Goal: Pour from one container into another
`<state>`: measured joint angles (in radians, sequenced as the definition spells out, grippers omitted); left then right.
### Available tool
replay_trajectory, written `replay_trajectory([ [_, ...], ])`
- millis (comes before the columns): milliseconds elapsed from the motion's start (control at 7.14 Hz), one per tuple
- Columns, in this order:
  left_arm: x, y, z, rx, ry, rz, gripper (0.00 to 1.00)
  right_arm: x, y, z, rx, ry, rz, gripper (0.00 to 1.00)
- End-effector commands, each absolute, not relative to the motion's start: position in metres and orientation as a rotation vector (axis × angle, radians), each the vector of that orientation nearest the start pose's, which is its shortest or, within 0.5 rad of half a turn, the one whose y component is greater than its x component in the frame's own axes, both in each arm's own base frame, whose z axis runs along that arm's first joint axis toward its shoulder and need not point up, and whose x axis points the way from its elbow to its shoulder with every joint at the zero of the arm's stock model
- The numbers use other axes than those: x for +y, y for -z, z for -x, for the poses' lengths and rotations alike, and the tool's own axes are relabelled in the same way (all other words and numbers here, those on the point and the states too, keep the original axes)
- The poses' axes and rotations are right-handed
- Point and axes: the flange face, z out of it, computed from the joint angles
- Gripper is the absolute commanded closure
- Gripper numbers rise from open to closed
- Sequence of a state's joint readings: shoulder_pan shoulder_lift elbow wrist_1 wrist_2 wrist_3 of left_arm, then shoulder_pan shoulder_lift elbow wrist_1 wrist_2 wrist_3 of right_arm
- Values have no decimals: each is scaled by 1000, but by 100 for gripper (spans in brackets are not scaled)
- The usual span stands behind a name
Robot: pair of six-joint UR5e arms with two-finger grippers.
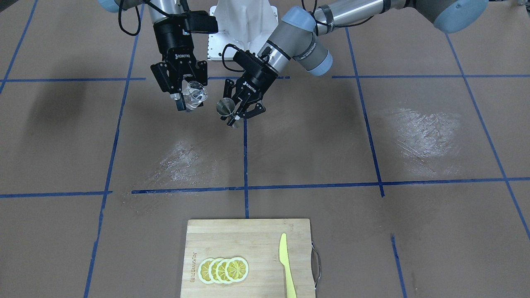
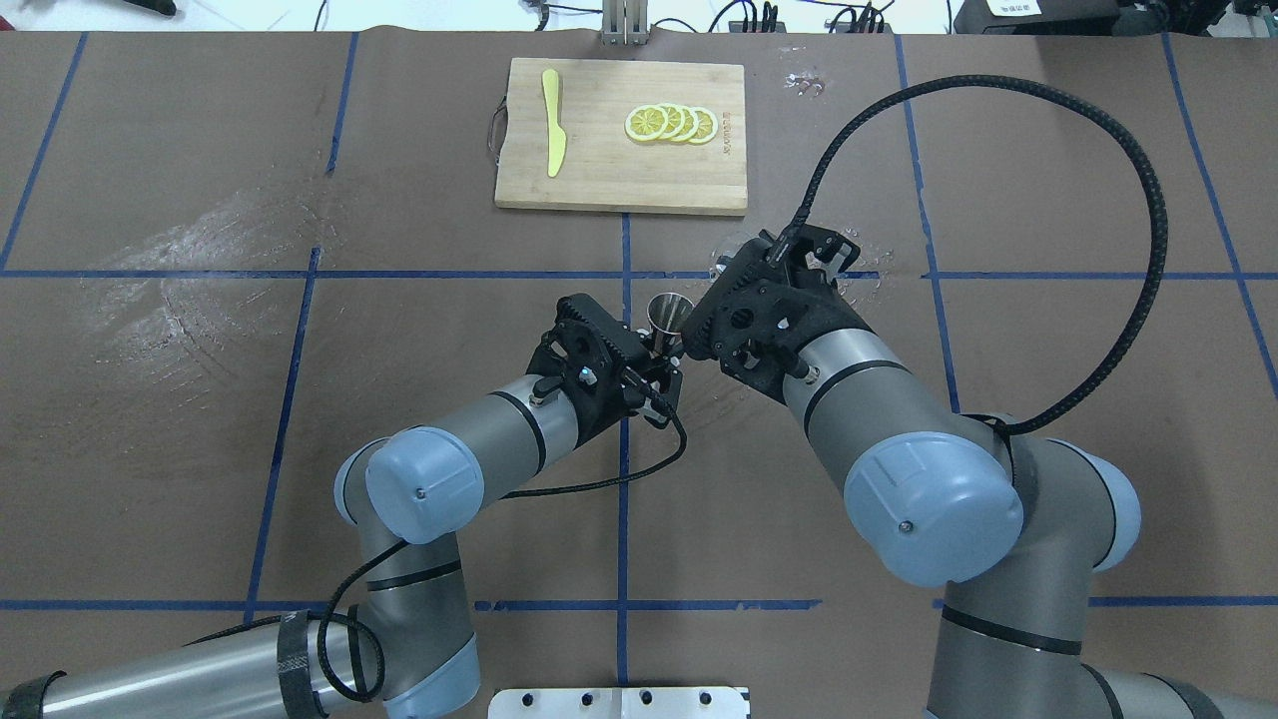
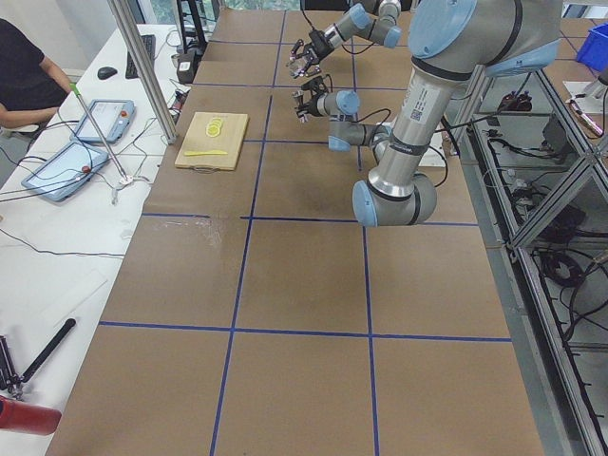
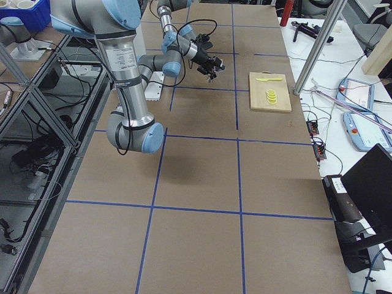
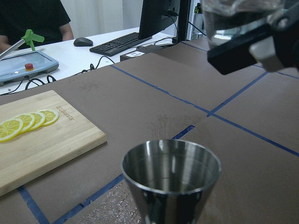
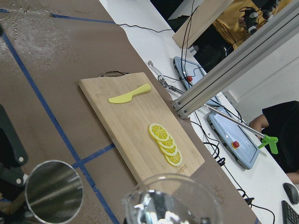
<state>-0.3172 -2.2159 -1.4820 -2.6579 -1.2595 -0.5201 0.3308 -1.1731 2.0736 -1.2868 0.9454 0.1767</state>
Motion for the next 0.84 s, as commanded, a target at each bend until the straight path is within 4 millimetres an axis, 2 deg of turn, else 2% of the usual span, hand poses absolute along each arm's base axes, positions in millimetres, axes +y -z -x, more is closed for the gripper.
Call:
replay_trajectory([
  [0,-365,-186,-595,1118,-306,-1215,100,-350,-185,432,-293,599,-1248,100],
  [420,-363,-180,-595,1128,-304,-1219,100,-351,-189,437,-277,615,-1237,100],
  [700,-363,-178,-595,1131,-303,-1221,100,-351,-174,440,-216,683,-1239,100],
])
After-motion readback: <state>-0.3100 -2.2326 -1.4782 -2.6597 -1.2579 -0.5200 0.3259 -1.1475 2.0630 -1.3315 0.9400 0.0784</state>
